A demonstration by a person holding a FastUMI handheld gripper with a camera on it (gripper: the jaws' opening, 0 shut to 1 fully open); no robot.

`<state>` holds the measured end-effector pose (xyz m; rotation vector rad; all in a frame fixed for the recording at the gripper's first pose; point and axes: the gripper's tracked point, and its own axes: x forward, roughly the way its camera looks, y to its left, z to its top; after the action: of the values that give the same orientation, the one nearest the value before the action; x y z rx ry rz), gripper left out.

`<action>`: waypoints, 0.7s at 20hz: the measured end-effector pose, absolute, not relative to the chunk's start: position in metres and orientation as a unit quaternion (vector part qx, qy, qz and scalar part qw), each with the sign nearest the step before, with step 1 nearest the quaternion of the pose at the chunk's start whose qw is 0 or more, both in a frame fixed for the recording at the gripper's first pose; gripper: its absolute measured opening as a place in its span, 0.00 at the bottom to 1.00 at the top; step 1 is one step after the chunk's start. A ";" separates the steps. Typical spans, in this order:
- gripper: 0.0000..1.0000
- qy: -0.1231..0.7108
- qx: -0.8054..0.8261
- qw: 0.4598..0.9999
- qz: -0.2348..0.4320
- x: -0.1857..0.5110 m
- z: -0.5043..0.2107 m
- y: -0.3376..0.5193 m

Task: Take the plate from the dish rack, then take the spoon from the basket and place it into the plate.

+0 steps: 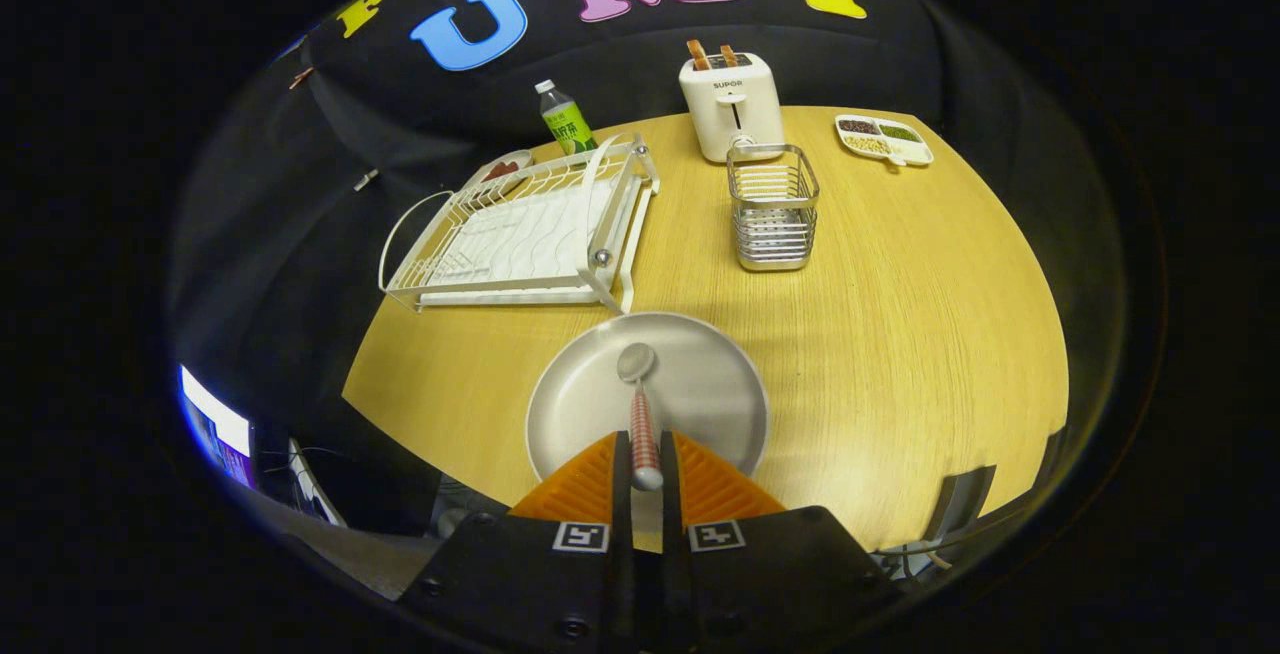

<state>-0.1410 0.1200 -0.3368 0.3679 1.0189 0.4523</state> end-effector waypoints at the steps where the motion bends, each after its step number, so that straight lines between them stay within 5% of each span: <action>1: 0.14 0.484 0.169 0.832 0.212 -0.143 -0.340 0.120; 7: 0.21 0.495 0.143 0.836 0.190 -0.147 -0.354 0.116; 11: 0.50 0.491 0.148 0.840 0.178 -0.142 -0.352 0.115; 14: 0.86 0.488 0.150 0.842 0.176 -0.140 -0.351 0.114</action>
<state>-0.1404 0.1143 -0.3505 0.3161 1.0314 0.3709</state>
